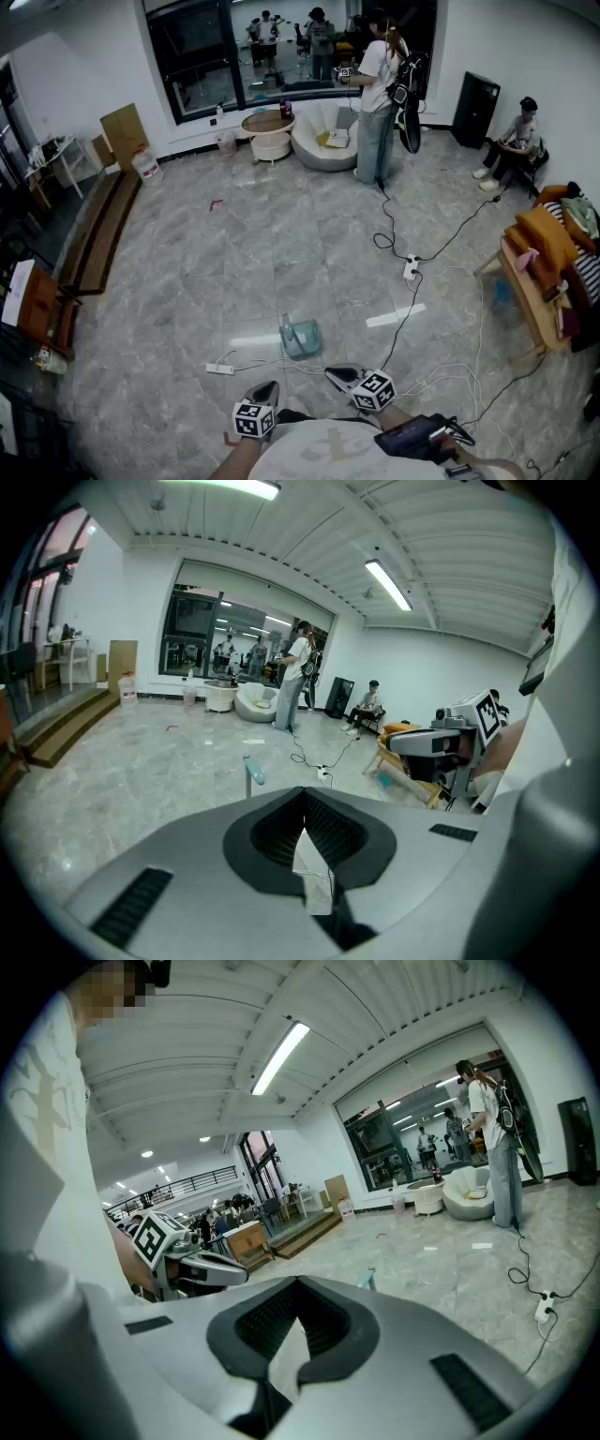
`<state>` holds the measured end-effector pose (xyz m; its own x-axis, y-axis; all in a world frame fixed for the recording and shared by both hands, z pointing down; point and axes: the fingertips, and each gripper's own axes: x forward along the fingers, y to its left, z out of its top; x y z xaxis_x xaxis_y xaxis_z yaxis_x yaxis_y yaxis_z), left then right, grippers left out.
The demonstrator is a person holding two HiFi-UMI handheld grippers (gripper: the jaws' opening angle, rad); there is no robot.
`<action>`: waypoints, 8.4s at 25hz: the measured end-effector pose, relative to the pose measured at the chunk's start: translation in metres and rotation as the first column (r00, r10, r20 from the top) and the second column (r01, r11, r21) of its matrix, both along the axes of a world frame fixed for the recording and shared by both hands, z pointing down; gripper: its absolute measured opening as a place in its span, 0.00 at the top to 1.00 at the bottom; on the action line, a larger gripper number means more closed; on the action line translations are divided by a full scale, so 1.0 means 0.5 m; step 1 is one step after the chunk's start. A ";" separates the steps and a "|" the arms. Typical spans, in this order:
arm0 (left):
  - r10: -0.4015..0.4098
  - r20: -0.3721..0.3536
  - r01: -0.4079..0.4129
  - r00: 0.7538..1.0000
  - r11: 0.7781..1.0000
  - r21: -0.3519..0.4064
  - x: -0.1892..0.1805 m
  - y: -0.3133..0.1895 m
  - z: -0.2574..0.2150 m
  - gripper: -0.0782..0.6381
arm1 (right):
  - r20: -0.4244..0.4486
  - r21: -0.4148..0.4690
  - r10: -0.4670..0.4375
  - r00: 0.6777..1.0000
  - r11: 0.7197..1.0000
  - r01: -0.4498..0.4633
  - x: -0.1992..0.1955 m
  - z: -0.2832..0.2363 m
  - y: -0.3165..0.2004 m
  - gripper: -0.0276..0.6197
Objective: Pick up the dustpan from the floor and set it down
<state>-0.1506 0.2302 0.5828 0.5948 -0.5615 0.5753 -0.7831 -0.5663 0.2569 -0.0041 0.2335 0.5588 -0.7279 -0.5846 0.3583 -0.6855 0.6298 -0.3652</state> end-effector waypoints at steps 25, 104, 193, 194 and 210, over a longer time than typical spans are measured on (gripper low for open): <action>0.051 -0.011 -0.051 0.999 0.999 -0.005 0.031 -0.136 0.028 0.87 | 0.000 -0.029 0.085 0.996 0.996 -0.085 0.042 0.029 -0.119 0.93; -0.572 0.070 0.576 0.817 0.806 -0.140 -0.316 -0.176 0.042 0.87 | -0.436 -0.574 -0.075 0.897 0.791 -0.213 -0.140 0.472 -0.514 0.62; 0.161 -0.051 -0.163 0.986 0.986 -0.028 0.154 -0.503 0.014 0.87 | -0.473 -0.110 0.102 0.875 0.979 -0.173 0.314 -0.023 -0.478 0.77; 0.171 -0.049 -0.172 0.984 0.985 -0.030 0.159 -0.502 0.014 0.87 | -0.475 -0.112 0.106 0.873 0.977 -0.180 0.320 -0.023 -0.473 0.77; 0.146 -0.052 -0.149 0.988 0.987 -0.064 0.148 -0.499 0.041 0.87 | -0.487 -0.110 0.129 0.864 0.972 -0.208 0.343 -0.010 -0.465 0.77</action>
